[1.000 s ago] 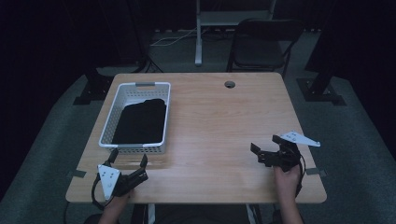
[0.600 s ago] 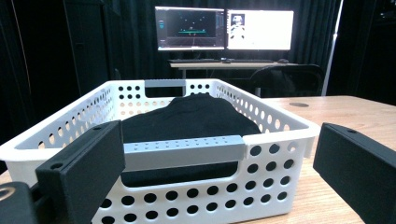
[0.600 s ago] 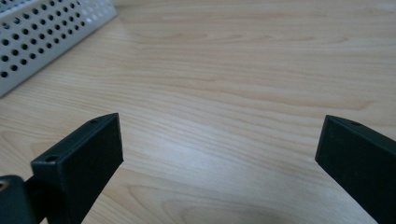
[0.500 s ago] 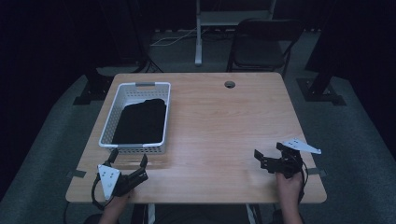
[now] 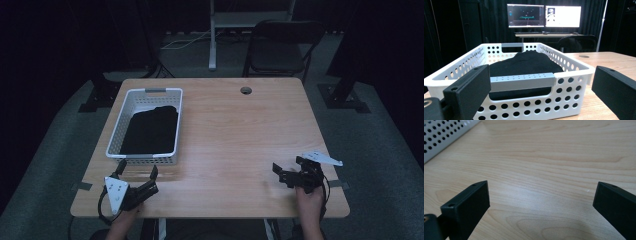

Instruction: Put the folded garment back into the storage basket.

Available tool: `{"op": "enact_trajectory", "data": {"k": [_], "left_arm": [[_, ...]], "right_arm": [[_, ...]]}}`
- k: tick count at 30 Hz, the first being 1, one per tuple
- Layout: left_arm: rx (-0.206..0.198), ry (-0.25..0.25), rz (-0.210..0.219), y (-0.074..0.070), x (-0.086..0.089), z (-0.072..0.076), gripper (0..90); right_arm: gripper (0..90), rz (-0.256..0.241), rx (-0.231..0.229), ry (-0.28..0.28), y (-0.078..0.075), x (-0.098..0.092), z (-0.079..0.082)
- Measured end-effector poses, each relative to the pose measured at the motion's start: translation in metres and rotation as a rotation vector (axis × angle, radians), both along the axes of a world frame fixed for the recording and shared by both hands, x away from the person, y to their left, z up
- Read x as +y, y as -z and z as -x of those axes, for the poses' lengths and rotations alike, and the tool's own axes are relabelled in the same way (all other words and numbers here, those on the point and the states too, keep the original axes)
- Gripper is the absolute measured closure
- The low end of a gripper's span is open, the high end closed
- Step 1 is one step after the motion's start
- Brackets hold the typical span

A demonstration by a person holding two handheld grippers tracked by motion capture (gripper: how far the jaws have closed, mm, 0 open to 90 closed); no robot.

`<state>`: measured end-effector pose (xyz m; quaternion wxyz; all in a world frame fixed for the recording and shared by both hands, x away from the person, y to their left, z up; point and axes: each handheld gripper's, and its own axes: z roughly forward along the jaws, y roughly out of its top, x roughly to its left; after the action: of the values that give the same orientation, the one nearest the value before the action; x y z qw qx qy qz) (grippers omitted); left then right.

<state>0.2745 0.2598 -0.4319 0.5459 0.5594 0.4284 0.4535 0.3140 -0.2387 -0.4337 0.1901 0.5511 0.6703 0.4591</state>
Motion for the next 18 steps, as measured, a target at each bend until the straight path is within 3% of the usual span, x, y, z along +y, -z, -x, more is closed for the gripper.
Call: {"op": "enact_trajectory", "data": {"k": [4, 18], "left_arm": [[-0.001, 0.001, 0.0, 0.0, 0.0001, 0.0002, 3.4], [0.0, 0.001, 0.0, 0.0, 0.0, 0.0, 3.4]], "right_arm": [[0.9, 0.02, 0.023, -0.006, 0.0011, 0.0026, -0.0038], [0.9, 0.087, 0.033, 0.001, 0.0015, 0.0102, -0.0042]]}}
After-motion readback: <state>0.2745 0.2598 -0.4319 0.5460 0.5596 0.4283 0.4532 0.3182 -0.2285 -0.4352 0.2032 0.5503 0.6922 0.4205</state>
